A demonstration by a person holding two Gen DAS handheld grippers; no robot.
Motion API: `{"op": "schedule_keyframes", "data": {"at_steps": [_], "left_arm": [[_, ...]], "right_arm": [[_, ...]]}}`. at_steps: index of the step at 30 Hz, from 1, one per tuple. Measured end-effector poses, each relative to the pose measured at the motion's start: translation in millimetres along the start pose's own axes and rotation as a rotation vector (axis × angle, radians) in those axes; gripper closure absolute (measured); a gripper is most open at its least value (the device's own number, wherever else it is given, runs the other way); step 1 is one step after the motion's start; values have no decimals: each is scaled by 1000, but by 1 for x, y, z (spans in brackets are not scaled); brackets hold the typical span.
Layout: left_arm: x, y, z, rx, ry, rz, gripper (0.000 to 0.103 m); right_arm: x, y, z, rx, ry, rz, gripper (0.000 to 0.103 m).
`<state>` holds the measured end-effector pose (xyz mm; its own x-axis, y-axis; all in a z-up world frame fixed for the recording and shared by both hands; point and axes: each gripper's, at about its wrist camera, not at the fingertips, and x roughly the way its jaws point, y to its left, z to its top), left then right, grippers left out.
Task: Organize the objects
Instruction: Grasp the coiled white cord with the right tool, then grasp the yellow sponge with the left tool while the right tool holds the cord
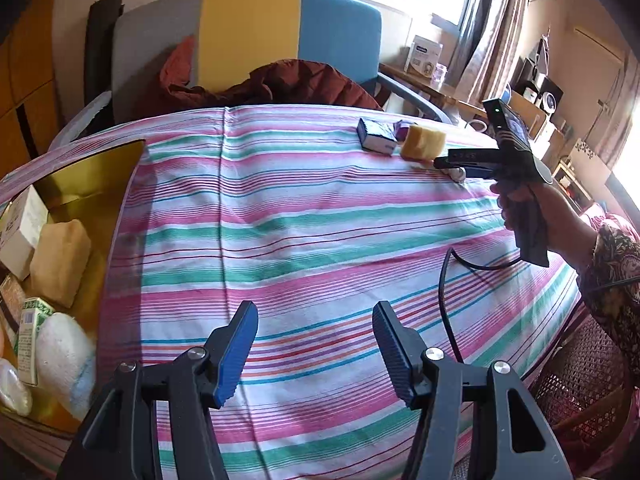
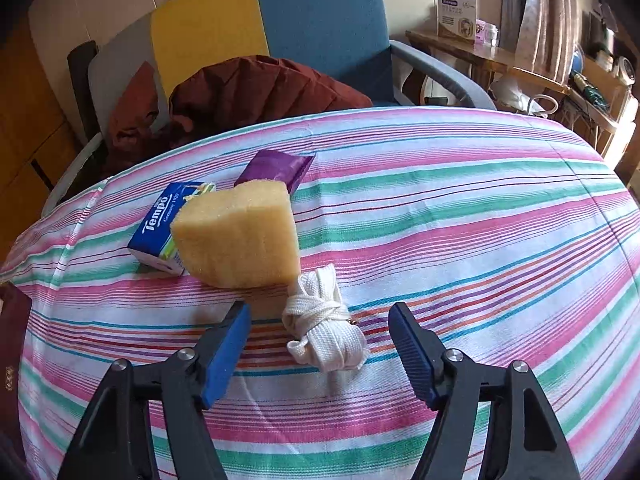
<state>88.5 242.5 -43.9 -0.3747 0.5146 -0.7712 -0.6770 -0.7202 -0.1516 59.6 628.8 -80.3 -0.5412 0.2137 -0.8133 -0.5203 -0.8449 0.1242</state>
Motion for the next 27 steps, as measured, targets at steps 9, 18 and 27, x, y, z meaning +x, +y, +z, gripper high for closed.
{"op": "schedule_keyframes", "data": {"at_steps": [9,18,27], "left_arm": [[22,-30,26,56,26,-30,43],[78,-86,96,147,45,-78,43],[156,-156,177,299,41,-58,37]], "right_arm": [[-8,-18,1,110,64,-6,68],[-17,-51,-1,205,171,-11,69],[-18,-53,0,213,204,2,69]]}}
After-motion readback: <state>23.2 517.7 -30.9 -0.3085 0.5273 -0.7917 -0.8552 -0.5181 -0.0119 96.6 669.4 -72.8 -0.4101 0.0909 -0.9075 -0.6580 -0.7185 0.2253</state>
